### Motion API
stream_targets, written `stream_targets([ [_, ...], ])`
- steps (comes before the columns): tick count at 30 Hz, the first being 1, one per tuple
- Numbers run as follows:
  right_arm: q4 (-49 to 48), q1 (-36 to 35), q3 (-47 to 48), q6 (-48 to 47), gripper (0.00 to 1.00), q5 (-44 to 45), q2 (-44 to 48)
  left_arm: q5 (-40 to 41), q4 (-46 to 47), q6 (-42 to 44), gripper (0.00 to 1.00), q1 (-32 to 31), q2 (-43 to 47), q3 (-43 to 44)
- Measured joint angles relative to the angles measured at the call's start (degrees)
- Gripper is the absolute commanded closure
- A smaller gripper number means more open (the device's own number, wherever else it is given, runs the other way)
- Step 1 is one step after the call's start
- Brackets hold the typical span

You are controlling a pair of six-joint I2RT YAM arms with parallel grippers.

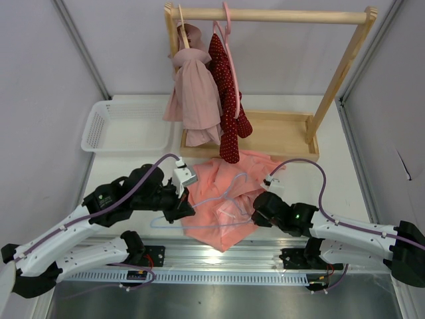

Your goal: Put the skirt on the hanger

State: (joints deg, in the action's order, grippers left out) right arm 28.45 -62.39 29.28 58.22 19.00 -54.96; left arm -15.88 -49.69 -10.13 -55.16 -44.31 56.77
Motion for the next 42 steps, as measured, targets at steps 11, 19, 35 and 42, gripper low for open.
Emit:
stream_targets([
  [11,-1.07,0.17,0.00,-0.26,0.90,-0.44,-1.73,-0.55,1.64,-0.46,1.00,0.00,0.11,-1.88],
  [19,-1.40,0.26,0.00,-0.44,0.90,-0.55,-1.84,-0.92,3.93,-0.94,1.00,0.00,0.17,-3.08],
  [35,-1.92,0.37,0.00,-1.29,0.89,-0.68,-2.67,-1.57,10.45,-3.23,1.00,0.00,0.09,-8.37],
  [42,-1.79,0.37,0.00,-1.36,0.89,-0.66,-2.67,-1.53,13.81,-5.07,1.00,0.00,-0.52,-10.43],
])
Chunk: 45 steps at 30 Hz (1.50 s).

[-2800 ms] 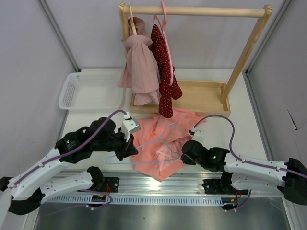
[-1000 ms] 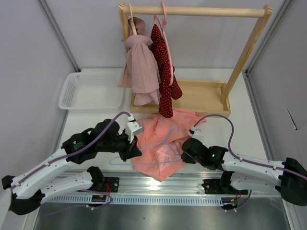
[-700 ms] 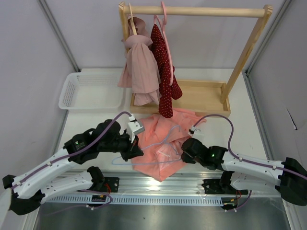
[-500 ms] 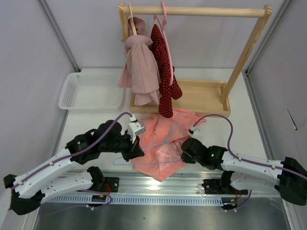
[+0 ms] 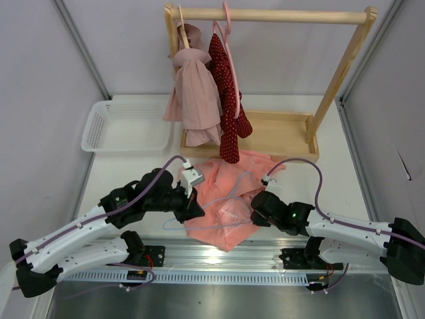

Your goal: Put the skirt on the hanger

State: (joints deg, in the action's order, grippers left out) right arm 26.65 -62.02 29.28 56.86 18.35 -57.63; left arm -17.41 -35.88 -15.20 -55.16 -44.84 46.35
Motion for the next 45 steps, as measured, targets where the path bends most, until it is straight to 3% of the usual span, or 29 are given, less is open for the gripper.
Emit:
stream_targets([
  [29,3.13,0.00,1.40,-0.57,0.74,0.52,0.37,-1.07,19.23,-11.45,1.00,0.00,-0.52,-14.51],
  [45,8.52,-0.02,3.80,-1.16,0.38,2.99,3.48,-1.31,29.83,-14.91,1.00,0.00,-3.39,-19.76],
])
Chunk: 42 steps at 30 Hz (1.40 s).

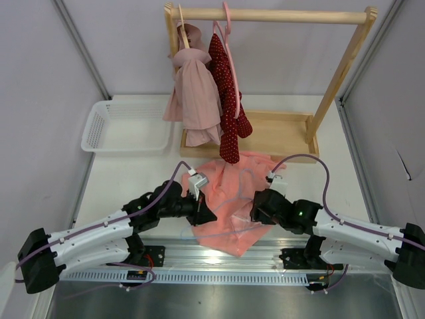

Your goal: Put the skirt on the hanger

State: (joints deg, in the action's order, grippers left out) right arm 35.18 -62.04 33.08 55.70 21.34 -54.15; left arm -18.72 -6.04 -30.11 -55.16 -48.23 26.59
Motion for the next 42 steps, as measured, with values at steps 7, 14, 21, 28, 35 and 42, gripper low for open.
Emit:
stream_targets([
  [7,4.66,-0.20,2.69,0.15,0.40,2.69,0.83,0.22,2.47,-0.04,1.00,-0.61,-2.47,-0.59],
  [14,6.16,-0.31,3.85,-0.90,0.39,4.26,2.23,0.92,4.42,0.11,1.00,-1.99,-5.79,-0.59],
  [21,5.16,0.24,7.78,-4.55,0.40,5.18,1.18,2.73,5.18,0.37,1.00,-3.80,-9.66,0.48],
  [28,1.95,1.20,12.37,-8.55,0.40,5.16,-1.97,4.09,5.95,1.14,1.00,-5.38,-12.61,2.32],
  [35,-1.22,2.27,13.57,-10.78,0.44,4.20,-6.01,5.05,5.97,2.27,1.00,-6.60,-14.40,4.37],
  [42,-1.55,2.58,13.57,-10.91,0.65,3.39,-7.56,5.53,5.95,3.15,1.00,-6.99,-14.40,4.72],
])
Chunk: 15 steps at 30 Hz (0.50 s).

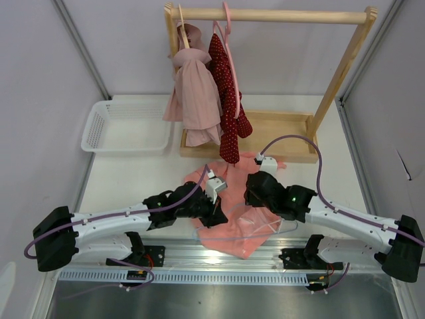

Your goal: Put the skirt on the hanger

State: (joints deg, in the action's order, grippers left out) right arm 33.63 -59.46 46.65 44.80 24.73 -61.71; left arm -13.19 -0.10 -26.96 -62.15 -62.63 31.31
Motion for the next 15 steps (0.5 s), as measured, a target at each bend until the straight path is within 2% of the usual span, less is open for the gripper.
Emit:
stream_targets([
  [1,-0.11,0.00,0.00,-0.02,0.72,-0.13,0.00,0.11,0.00,0.07,1.00,0.00,0.00,0.00],
  [4,0.04,0.26,0.00,0.04,0.84,0.02,0.00,0.55,-0.33,0.11,1.00,-0.11,0.02,0.00],
  [8,0.15,0.33,0.00,0.15,0.96,0.22,0.02,1.22,-0.59,0.11,0.99,-0.33,0.02,0.28],
  [11,0.24,0.35,0.00,0.17,0.99,0.37,0.55,2.10,-2.25,0.17,0.71,-0.37,0.02,1.49],
  [12,0.33,0.35,0.00,0.20,0.99,0.26,0.94,2.54,-2.86,0.39,0.55,-0.37,0.04,2.08],
  [14,0.50,0.35,0.00,0.22,1.00,0.17,1.92,3.63,-3.69,0.55,0.46,-0.37,0.52,3.02],
  [15,0.55,0.35,0.00,0.26,1.00,0.17,2.40,4.33,-4.09,0.42,0.37,-0.37,1.20,3.21],
])
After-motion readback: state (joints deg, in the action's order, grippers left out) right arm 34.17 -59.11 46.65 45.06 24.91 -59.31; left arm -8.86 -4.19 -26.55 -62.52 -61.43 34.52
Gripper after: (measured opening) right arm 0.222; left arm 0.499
